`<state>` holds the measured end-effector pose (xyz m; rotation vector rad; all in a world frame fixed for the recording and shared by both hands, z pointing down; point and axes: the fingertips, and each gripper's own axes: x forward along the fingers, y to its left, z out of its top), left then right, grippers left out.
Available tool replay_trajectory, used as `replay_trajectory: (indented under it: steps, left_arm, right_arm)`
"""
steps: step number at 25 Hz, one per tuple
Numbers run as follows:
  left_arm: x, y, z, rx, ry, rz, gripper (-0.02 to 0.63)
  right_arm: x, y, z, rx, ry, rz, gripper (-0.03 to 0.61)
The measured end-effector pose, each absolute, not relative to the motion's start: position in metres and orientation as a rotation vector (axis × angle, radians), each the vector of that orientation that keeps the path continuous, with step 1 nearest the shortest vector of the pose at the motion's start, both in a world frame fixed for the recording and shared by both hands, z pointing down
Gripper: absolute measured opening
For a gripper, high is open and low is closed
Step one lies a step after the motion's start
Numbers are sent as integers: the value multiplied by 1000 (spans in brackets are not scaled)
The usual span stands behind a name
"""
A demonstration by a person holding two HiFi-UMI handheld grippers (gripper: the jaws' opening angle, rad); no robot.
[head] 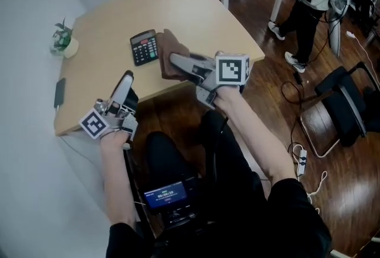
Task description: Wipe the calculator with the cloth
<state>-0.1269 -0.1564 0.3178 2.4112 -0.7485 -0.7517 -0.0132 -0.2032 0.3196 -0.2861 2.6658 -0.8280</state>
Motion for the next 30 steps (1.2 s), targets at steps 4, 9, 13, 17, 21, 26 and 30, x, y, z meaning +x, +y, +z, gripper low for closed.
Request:
replay_trajectory:
  steps: [4, 9, 13, 17, 21, 26, 30]
  left_arm:
    - [-113, -127, 310, 2441, -764, -732, 207]
    - [-94, -92, 304, 2468, -741, -729, 204]
    - [-75, -61, 293, 2521, -716, -730, 197]
    - [-65, -36, 291, 2561, -687, -740, 187]
    - [-66, -37, 271, 2609, -652, -753, 176]
    - [-86, -22, 260, 2586, -652, -825, 175]
    - [-92, -15, 254, 2585, -659, -858, 164]
  right_arm:
    - [2, -169, 311, -234, 2620, -825, 55]
    - [21, -126, 309, -221, 2603, -793, 55]
    - [32, -89, 299, -185, 2608, -722, 55]
    - [41, -64, 295, -183, 2631, -645, 54]
    - [37, -63, 268, -187, 2623, -559, 54]
    - [8, -44, 252, -153, 2642, -561, 54]
    - [-3, -35, 249, -123, 2627, -575, 54]
